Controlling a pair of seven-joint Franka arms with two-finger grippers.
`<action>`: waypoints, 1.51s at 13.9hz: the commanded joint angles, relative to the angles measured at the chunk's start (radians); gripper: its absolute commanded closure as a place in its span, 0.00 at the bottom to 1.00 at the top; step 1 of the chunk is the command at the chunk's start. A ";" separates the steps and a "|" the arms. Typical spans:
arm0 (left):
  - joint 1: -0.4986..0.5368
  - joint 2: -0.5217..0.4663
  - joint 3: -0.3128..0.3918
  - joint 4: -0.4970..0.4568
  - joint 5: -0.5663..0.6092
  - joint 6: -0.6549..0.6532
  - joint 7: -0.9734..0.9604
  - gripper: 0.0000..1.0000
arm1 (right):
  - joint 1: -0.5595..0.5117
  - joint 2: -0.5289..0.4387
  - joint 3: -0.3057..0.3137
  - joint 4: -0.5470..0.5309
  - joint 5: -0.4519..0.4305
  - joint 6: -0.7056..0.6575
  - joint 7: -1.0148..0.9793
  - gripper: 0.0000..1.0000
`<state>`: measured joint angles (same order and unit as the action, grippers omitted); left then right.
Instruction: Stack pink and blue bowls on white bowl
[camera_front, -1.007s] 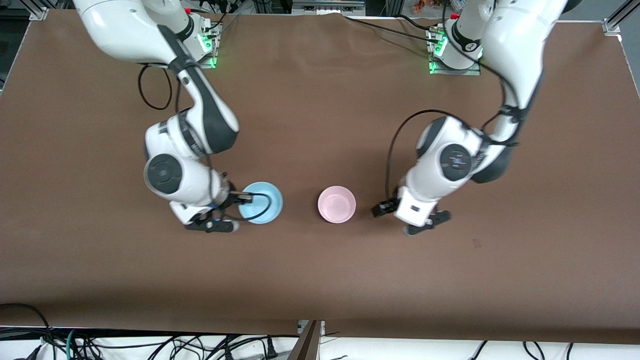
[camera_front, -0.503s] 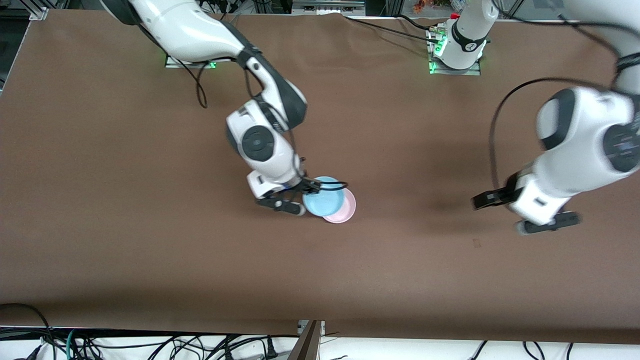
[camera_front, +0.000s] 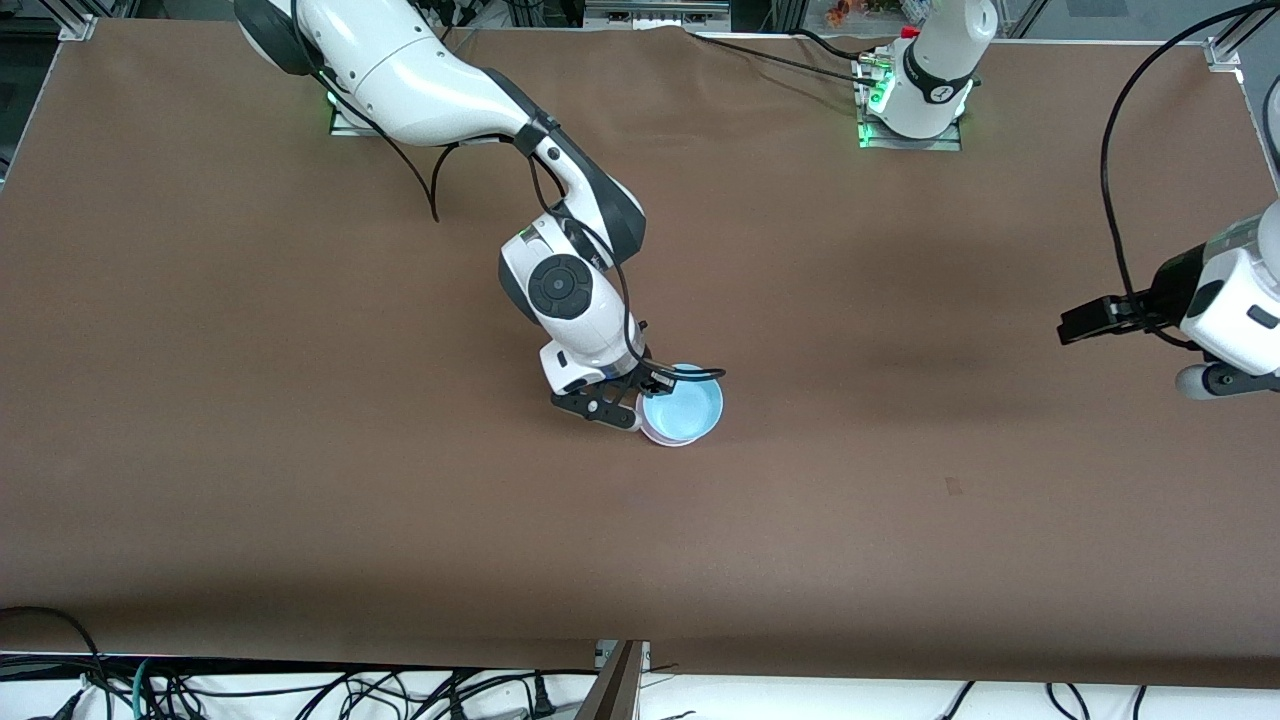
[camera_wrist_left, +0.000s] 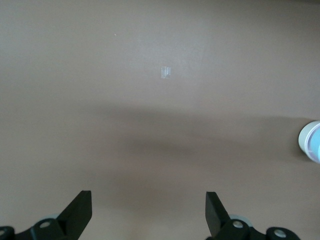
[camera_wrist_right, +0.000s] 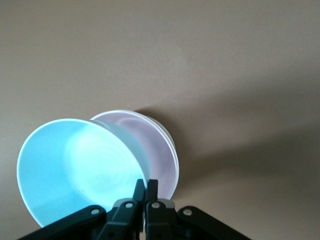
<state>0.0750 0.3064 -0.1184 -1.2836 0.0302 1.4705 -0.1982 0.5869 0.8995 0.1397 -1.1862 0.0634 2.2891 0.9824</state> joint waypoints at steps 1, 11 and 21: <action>-0.017 0.002 0.008 0.027 0.072 -0.050 0.052 0.00 | -0.004 0.010 0.001 0.034 0.001 -0.020 -0.004 1.00; 0.016 0.016 0.016 0.040 0.045 -0.050 0.115 0.00 | -0.004 0.026 -0.002 0.026 -0.011 -0.020 -0.021 1.00; 0.016 0.016 0.014 0.040 0.043 -0.049 0.115 0.00 | -0.007 0.032 -0.002 0.028 -0.014 -0.023 -0.021 0.59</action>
<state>0.0876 0.3108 -0.1016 -1.2766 0.0721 1.4410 -0.1084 0.5856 0.9324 0.1356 -1.1799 0.0562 2.2832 0.9688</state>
